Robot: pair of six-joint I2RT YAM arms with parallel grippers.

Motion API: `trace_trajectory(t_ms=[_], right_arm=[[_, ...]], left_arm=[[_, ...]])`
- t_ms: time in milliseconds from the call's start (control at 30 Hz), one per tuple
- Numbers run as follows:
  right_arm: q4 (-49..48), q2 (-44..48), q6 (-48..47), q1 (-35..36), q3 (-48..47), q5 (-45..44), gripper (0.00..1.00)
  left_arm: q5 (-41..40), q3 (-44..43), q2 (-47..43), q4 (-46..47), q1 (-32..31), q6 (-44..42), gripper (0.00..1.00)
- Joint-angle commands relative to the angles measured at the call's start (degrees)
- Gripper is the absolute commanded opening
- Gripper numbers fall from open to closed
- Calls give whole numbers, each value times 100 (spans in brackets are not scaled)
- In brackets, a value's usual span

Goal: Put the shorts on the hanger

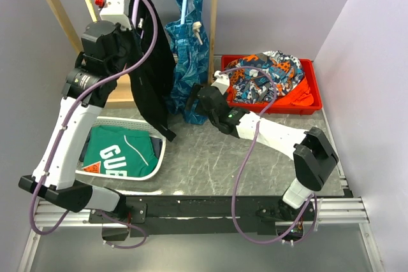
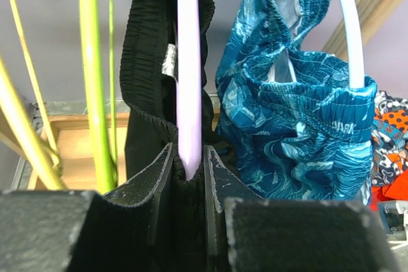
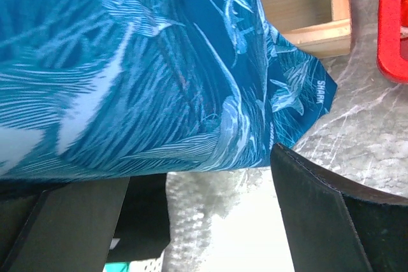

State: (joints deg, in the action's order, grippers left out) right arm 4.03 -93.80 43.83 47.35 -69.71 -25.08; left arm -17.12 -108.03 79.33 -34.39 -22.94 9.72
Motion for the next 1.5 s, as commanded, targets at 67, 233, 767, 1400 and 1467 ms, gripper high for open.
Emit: trace_trajectory(t_ms=[67, 233, 767, 1400, 1467], right_arm=[[-201, 494, -50, -33, 81, -6, 94], [-201, 582, -77, -33, 151, 12, 94], [-245, 960, -24, -33, 493, 135, 94], [-193, 1759, 20, 2, 907, 390, 95], [-166, 1900, 20, 2, 977, 390, 95]], left_arm=[[280, -517, 100, 890, 35, 13, 1], [236, -851, 337, 776, 35, 4, 1], [578, -887, 786, 969, 123, -49, 6], [814, 114, -242, 434, 132, 847, 96], [790, 536, -548, 442, 53, 962, 96]])
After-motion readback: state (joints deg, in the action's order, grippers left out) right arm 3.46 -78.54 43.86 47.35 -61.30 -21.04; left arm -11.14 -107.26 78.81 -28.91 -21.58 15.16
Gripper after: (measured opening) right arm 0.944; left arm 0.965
